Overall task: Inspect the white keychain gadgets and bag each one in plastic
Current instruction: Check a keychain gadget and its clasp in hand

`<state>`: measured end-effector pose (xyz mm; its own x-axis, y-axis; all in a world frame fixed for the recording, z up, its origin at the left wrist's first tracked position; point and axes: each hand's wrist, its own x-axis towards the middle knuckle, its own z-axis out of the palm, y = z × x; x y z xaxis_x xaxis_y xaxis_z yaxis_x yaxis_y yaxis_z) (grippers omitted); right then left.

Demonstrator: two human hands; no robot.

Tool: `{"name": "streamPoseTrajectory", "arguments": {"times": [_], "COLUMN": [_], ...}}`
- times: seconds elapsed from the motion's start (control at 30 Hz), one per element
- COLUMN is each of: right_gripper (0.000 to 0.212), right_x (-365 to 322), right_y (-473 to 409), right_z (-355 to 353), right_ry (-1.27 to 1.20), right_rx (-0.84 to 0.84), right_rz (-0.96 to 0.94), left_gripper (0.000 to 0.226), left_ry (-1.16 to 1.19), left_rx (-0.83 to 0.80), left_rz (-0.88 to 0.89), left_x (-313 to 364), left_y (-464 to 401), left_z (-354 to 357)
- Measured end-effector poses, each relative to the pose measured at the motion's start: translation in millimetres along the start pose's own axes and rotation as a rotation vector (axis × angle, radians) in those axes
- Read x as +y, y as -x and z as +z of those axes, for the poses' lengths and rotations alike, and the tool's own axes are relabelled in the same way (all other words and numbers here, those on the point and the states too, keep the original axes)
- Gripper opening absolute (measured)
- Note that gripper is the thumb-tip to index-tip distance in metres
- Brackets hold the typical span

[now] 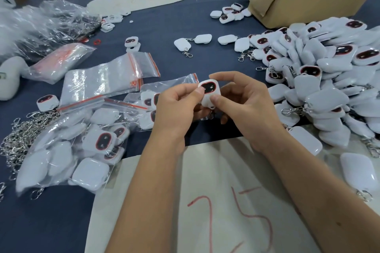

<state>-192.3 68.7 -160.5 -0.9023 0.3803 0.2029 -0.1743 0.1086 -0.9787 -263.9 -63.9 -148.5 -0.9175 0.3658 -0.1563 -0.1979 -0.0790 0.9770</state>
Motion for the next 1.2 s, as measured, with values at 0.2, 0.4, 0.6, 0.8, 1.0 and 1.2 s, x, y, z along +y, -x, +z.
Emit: {"name": "streamPoseTrajectory", "arguments": {"times": [0.2, 0.4, 0.6, 0.8, 1.0, 1.2], "right_gripper": [0.028, 0.021, 0.013, 0.010, 0.009, 0.013], "right_x": [3.5, 3.6, 1.9, 2.9, 4.7, 5.7], "right_y": [-0.7, -2.3, -3.2, -4.3, -4.6, -3.0], "right_z": [1.5, -0.1, -1.1, 0.1, -0.1, 0.4], "right_ry": [0.029, -0.015, -0.038, 0.044, 0.050, 0.072], "right_rx": [0.024, 0.071, 0.121, 0.138, 0.108, 0.105], "right_rz": [0.001, 0.041, 0.092, 0.078, 0.059, 0.035], "left_gripper": [0.012, 0.011, 0.012, 0.010, 0.010, 0.015], "left_ry": [-0.135, -0.216, -0.244, -0.289, -0.303, -0.274], "left_rx": [0.029, -0.001, -0.061, -0.131, -0.141, -0.081], "left_rz": [0.074, 0.110, 0.130, 0.161, 0.183, 0.150], "left_x": [-4.5, -7.3, -7.3, -6.0, -4.1, -4.4], "left_y": [-2.0, -2.0, -1.9, 0.8, 3.0, 3.8], "left_z": [3.2, 2.7, -0.6, -2.5, -3.1, -0.9]}}
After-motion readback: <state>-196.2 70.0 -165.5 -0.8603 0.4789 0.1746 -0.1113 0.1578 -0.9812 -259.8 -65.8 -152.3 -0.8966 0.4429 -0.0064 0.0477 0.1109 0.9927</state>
